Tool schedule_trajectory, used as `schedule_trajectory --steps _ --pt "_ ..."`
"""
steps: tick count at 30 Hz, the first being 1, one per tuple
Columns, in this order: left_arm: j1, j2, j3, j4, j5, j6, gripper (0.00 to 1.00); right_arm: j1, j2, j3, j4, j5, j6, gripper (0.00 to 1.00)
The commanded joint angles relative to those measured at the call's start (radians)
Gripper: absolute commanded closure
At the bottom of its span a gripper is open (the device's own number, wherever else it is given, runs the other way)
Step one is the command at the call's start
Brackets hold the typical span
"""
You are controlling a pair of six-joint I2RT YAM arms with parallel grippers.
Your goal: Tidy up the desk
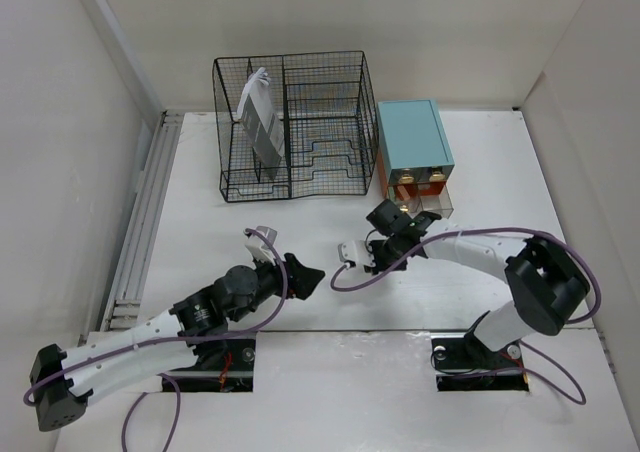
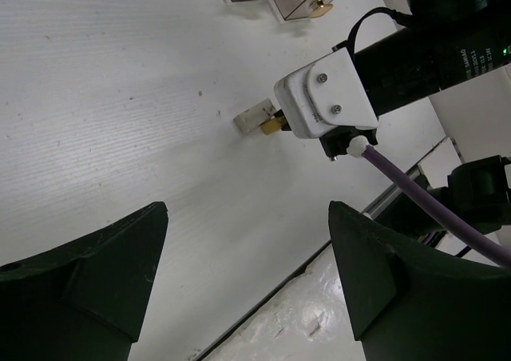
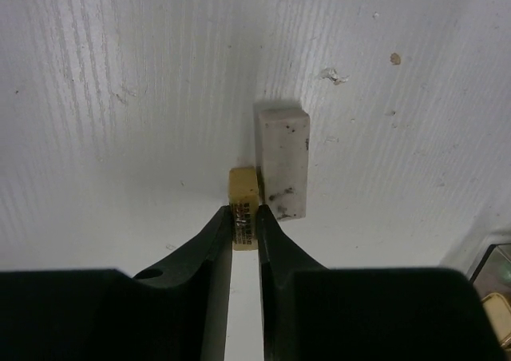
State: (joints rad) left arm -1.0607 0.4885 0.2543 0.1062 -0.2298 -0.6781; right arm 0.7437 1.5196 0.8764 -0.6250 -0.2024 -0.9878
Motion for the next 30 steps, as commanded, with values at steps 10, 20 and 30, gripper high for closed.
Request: schedule_trajectory --steps 10,20,30 --pt "-0.005 0.066 -0.004 0.113 0.010 0.029 0.19 -0.043 -0.255 0.095 0.024 0.181 0.087 0.90" --pt "-0.005 0.557 0.140 0.329 0.030 0.155 0.35 -0.300 -0.196 0.147 0.165 0.406 0.233 0.90" --pt "-0.015 0.932 0.370 0.434 0.021 0.330 0.33 -0.463 0.020 0.266 0.182 0.345 0.276 0.88"
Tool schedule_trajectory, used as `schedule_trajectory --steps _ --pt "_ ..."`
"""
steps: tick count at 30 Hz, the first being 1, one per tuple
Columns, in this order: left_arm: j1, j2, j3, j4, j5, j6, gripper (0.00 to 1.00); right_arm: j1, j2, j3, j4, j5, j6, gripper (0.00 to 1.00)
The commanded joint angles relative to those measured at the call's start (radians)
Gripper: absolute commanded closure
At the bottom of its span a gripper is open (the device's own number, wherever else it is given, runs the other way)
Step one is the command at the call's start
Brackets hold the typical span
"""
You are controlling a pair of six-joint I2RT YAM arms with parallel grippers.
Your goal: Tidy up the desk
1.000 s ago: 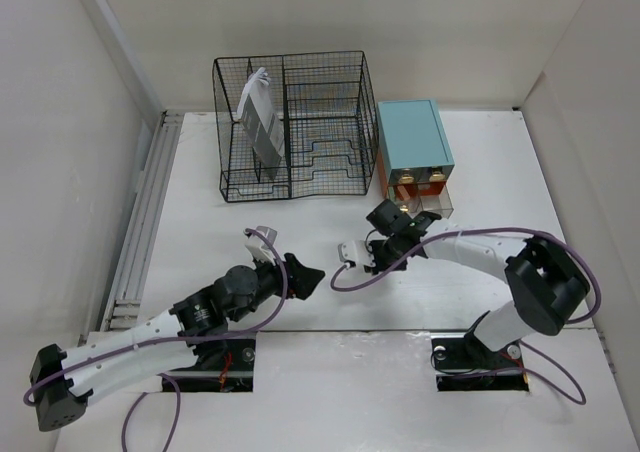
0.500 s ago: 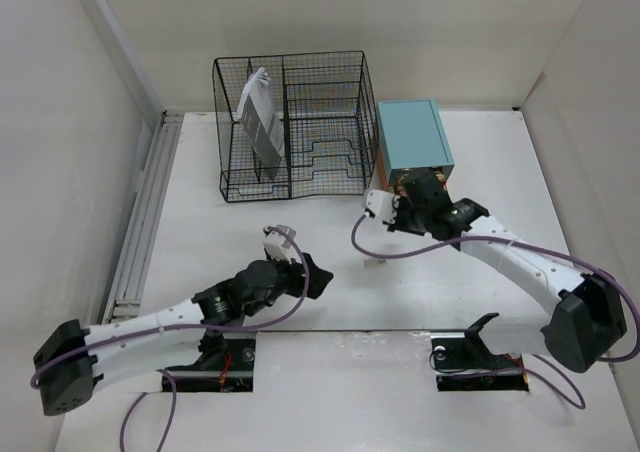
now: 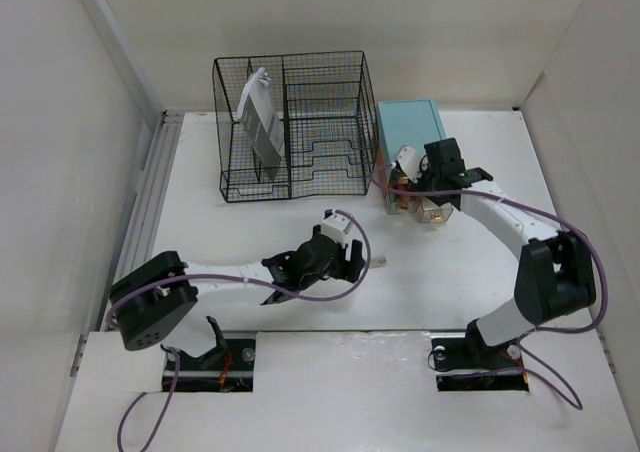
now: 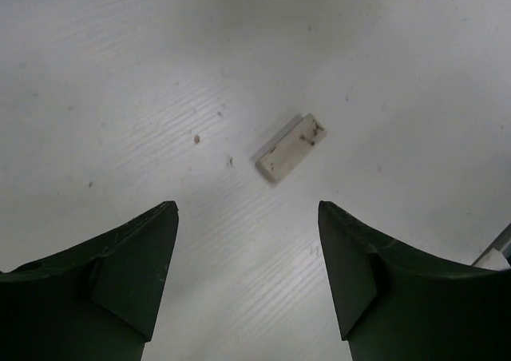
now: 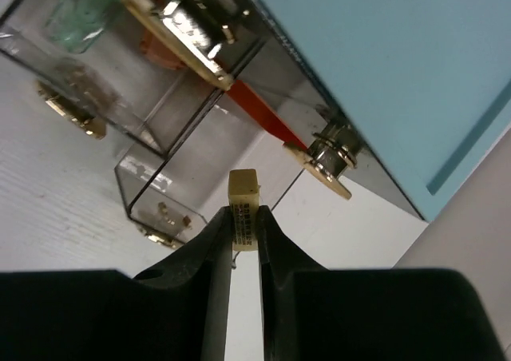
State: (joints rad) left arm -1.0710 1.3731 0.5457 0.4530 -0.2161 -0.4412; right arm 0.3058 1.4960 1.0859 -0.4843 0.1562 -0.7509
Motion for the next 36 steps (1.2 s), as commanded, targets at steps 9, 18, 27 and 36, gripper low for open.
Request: schedule_trajectory --steps 9,18,27,36 --pt "-0.014 0.254 0.249 0.076 0.087 0.228 0.29 -0.056 0.040 0.077 0.021 -0.089 0.048 0.42" --pt "-0.033 0.406 0.397 -0.051 0.089 0.317 0.44 -0.166 -0.068 0.107 -0.057 -0.351 0.058 0.42" --pt "-0.072 0.509 0.508 -0.214 0.028 0.337 0.48 -0.281 -0.160 0.129 -0.085 -0.520 0.058 0.42" --pt "-0.090 0.541 0.546 -0.293 -0.023 0.337 0.84 -0.323 -0.233 0.111 -0.085 -0.586 0.058 0.42"
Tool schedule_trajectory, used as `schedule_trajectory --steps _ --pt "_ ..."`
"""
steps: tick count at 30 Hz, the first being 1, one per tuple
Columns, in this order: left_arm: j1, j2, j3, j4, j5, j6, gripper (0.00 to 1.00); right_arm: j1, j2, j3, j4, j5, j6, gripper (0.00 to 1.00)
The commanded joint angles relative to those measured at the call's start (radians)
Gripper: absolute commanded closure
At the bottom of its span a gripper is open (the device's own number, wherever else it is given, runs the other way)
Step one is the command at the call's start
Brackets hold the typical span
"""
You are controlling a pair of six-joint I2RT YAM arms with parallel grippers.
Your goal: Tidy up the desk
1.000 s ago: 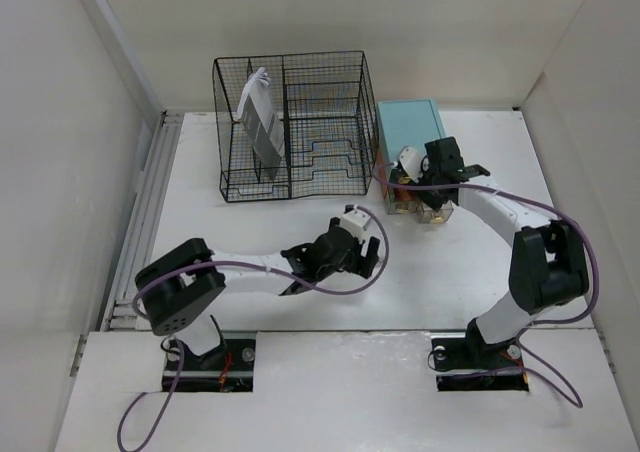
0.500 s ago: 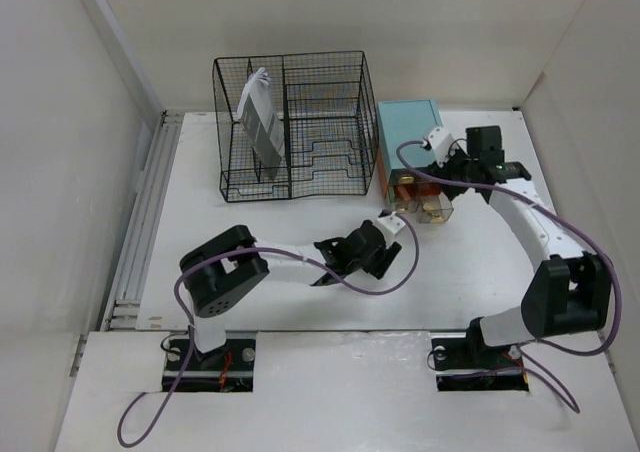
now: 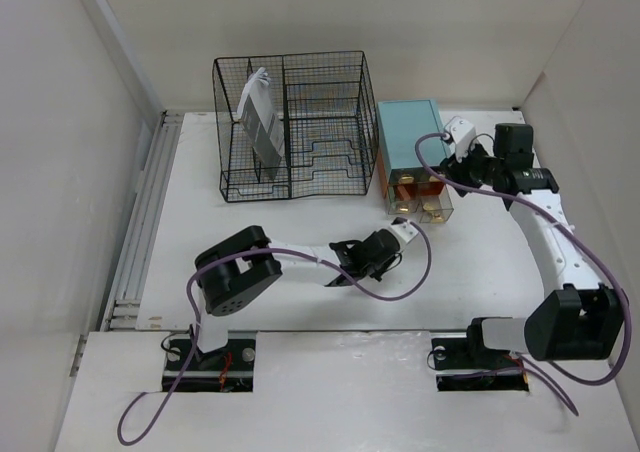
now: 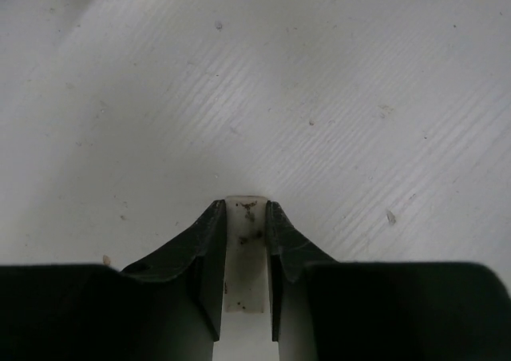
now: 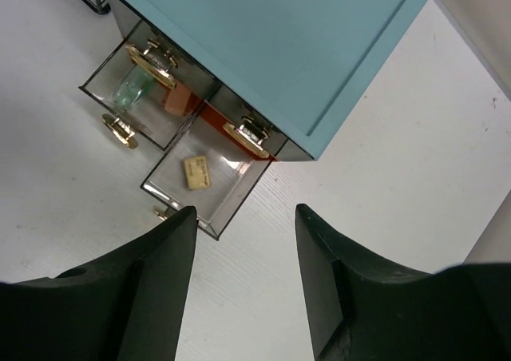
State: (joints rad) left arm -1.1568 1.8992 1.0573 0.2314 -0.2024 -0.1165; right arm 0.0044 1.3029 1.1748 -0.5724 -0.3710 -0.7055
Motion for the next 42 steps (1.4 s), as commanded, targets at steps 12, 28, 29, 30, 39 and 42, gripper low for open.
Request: schedule_trajectory --steps 12,28,29,30,39,42 --pt "0.041 -0.052 0.150 0.065 0.056 -0.064 1.00 -0.075 -0.122 -0.007 0.052 -0.019 0.074 0.42" --pt "0.157 0.201 0.546 0.163 0.417 -0.132 1.00 -0.215 -0.188 -0.056 0.063 -0.103 0.095 0.42" --pt "0.157 0.201 0.556 0.175 0.417 -0.132 1.00 -0.225 -0.188 -0.056 0.063 -0.114 0.095 0.42" --pt "0.157 0.215 0.556 0.175 0.426 -0.132 1.00 -0.225 -0.188 -0.067 0.054 -0.114 0.095 0.42" --pt "0.200 0.276 0.624 0.218 0.461 -0.123 1.00 -0.262 -0.188 -0.067 0.045 -0.164 0.077 0.41" --pt "0.210 0.302 0.676 0.218 0.474 -0.123 1.00 -0.262 -0.188 -0.067 0.045 -0.164 0.077 0.41"
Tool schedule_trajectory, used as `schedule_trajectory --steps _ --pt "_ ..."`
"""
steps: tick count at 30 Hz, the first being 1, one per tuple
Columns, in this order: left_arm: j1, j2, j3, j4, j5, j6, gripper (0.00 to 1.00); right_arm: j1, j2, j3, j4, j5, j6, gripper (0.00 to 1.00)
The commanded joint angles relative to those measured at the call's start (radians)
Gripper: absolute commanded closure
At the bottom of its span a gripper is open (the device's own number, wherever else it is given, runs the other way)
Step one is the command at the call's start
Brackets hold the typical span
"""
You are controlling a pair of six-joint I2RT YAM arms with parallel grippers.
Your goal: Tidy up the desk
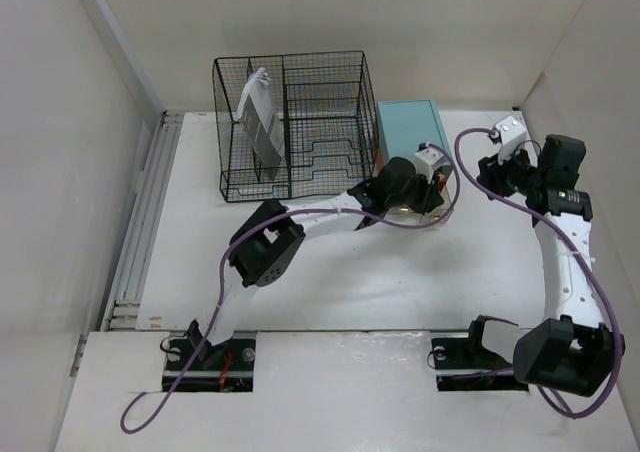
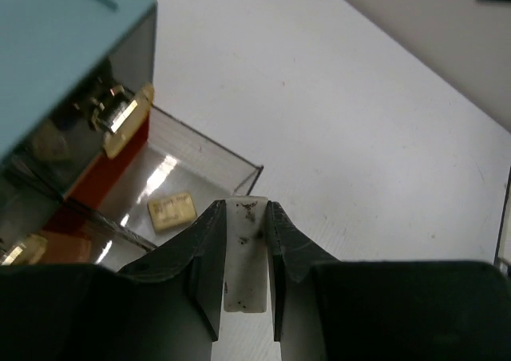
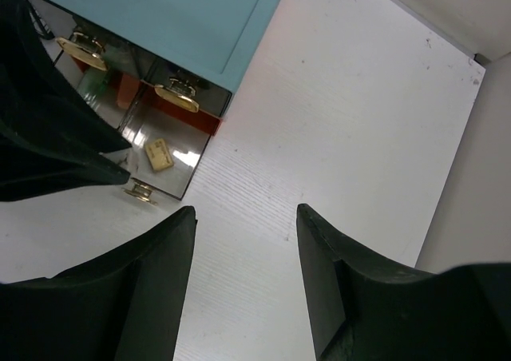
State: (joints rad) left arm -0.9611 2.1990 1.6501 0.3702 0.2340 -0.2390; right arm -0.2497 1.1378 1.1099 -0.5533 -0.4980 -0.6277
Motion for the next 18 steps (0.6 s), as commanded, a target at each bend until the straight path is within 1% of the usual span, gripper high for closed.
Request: schedule_trajectory --steps 1,10,16,17,18 --pt "0.024 0.002 0.092 0.079 0.037 0.000 1.00 -0.019 -0.023 -0.002 0.026 -0.048 -0.001 0.41" --pt "0.042 0.119 0.249 0.000 0.047 0.023 1.00 -0.068 -0.023 -0.012 0.007 -0.111 -0.029 0.41" --pt "0.062 0.140 0.301 -0.031 0.037 0.043 1.00 -0.079 -0.023 -0.012 -0.011 -0.136 -0.038 0.41" --pt "0.062 0.151 0.313 -0.040 0.037 0.043 0.98 -0.079 -0.023 -0.012 -0.011 -0.136 -0.038 0.41" --pt "0.071 0.151 0.313 -0.040 0.037 0.043 0.91 -0.079 -0.023 -0.012 -0.011 -0.136 -0.038 0.41"
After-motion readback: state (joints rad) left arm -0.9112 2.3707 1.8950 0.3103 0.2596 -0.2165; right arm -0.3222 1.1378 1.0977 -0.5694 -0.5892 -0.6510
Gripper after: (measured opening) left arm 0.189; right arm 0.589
